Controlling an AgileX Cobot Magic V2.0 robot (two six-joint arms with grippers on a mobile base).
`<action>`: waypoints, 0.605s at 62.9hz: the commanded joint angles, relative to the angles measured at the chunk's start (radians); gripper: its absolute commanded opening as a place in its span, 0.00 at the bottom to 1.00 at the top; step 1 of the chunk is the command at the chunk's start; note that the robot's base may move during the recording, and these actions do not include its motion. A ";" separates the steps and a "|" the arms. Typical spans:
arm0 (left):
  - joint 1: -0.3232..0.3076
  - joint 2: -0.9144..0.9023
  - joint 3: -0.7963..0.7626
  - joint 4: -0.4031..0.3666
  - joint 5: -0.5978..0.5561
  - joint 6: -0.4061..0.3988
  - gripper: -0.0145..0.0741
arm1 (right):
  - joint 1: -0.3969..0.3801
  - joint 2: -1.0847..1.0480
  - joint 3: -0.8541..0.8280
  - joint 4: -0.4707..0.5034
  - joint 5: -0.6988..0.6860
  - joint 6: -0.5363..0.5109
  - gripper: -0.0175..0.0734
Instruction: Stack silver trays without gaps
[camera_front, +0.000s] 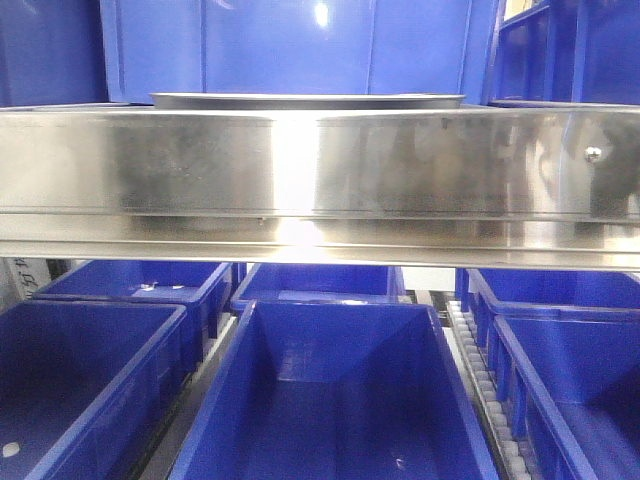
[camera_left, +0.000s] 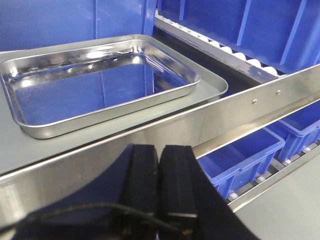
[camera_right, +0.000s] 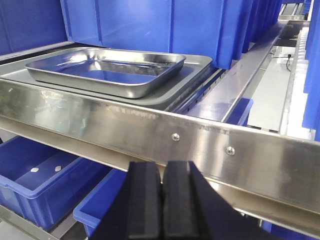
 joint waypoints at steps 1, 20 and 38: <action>-0.008 -0.009 -0.028 0.007 -0.087 -0.008 0.12 | -0.001 0.009 -0.026 -0.016 -0.101 -0.010 0.25; -0.008 -0.009 -0.028 0.015 -0.125 -0.008 0.12 | -0.001 0.009 -0.026 -0.016 -0.101 -0.010 0.25; 0.116 -0.111 -0.021 -0.301 -0.087 0.458 0.12 | -0.001 0.009 -0.026 -0.016 -0.101 -0.010 0.25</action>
